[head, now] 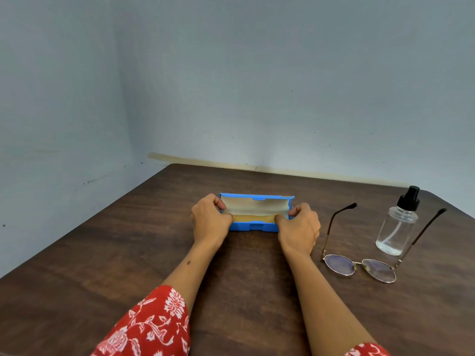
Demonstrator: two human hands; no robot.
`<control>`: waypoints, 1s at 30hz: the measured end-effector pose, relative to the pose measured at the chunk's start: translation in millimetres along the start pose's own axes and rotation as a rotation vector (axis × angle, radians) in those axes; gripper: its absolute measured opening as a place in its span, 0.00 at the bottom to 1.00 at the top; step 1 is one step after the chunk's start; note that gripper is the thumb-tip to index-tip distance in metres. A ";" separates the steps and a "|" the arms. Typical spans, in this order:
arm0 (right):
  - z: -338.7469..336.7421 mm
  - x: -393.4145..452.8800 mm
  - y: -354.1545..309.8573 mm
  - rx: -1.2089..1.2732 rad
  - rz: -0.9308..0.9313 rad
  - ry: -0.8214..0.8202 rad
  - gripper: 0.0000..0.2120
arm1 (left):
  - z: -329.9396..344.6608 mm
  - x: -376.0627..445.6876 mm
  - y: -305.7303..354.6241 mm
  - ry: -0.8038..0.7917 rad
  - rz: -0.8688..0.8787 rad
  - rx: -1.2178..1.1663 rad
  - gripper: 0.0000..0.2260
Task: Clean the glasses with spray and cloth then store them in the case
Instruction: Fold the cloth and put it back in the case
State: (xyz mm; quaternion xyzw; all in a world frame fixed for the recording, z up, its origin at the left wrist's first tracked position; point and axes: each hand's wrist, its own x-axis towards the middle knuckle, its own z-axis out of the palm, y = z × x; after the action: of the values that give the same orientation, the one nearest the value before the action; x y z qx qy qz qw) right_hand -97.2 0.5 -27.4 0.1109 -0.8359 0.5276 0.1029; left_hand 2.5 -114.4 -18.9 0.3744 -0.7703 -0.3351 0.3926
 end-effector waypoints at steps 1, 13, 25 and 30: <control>-0.6 -0.5 1.0 -0.007 -0.022 0.000 0.07 | 0.2 0.0 -0.5 0.001 0.002 0.003 0.10; 5.3 -15.4 0.0 -0.294 -0.288 0.036 0.16 | -0.5 -14.2 -6.3 0.123 0.104 0.032 0.05; -19.5 -57.9 -13.1 -0.119 -0.688 0.138 0.08 | -11.2 -50.0 5.9 0.273 0.214 0.072 0.15; -42.4 -74.2 -16.1 -0.001 -0.830 0.173 0.13 | -12.6 -66.4 18.1 0.310 0.304 0.044 0.19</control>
State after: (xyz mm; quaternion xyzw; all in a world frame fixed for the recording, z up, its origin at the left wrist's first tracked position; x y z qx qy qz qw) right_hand -19.3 37.8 -17.1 0.3933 -0.7089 0.4485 0.3764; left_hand 34.9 -52.5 -21.9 0.3095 -0.7555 -0.1933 0.5442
